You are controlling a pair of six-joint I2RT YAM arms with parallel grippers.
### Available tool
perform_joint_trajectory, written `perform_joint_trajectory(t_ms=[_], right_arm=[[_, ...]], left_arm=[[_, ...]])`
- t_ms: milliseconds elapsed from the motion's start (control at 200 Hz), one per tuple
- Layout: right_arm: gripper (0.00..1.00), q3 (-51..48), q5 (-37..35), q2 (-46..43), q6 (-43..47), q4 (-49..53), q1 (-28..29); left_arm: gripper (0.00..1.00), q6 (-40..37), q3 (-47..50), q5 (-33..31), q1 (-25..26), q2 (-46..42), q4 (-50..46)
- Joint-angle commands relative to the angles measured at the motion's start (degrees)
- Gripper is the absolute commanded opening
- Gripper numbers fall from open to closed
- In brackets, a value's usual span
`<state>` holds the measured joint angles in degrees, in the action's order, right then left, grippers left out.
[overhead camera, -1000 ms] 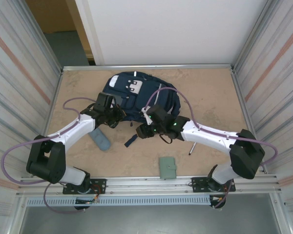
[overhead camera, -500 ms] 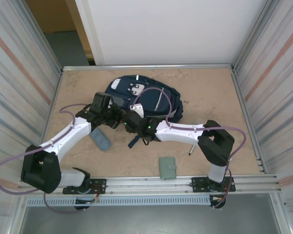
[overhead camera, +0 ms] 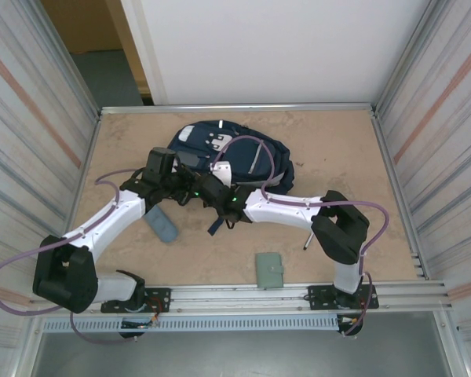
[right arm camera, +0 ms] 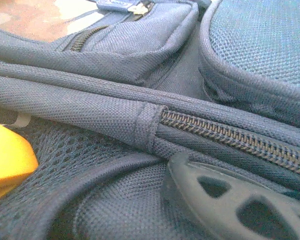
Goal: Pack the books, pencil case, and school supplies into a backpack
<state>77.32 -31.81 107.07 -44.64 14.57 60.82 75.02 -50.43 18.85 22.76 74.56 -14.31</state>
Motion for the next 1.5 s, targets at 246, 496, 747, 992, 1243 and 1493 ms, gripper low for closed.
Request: perform_joint_trajectory(t_ms=[246,496,747,992,1243,1493], right_arm=[[0.0,-5.62,21.56,-7.58,-6.43,5.18,-7.02],[0.0,-10.77,30.81,-14.26,-0.67,14.86,-14.47],[0.0,-15.03,33.82,-20.33,6.67,24.18,-22.05],[0.0,-18.06,29.74,-22.83,12.04,26.54,-26.13],[0.0,-15.79,47.04,-15.84,11.5,15.72,-20.97],[0.0,-7.15,51.77,-7.24,7.95,11.19,-14.85]], left_arm=[[0.0,-1.12,0.42,3.33,-2.68,-0.41,-0.31],[0.0,-9.87,2.44,3.35,-6.95,6.22,3.5],[0.0,-17.23,1.99,0.81,-10.47,9.48,1.58],[0.0,-22.04,-6.9,4.07,-16.87,18.98,-3.64],[0.1,-28.01,-24.52,10.24,-19.77,36.2,-10.87],[0.31,-28.95,-10.39,6.86,-17.2,18.3,-16.21]])
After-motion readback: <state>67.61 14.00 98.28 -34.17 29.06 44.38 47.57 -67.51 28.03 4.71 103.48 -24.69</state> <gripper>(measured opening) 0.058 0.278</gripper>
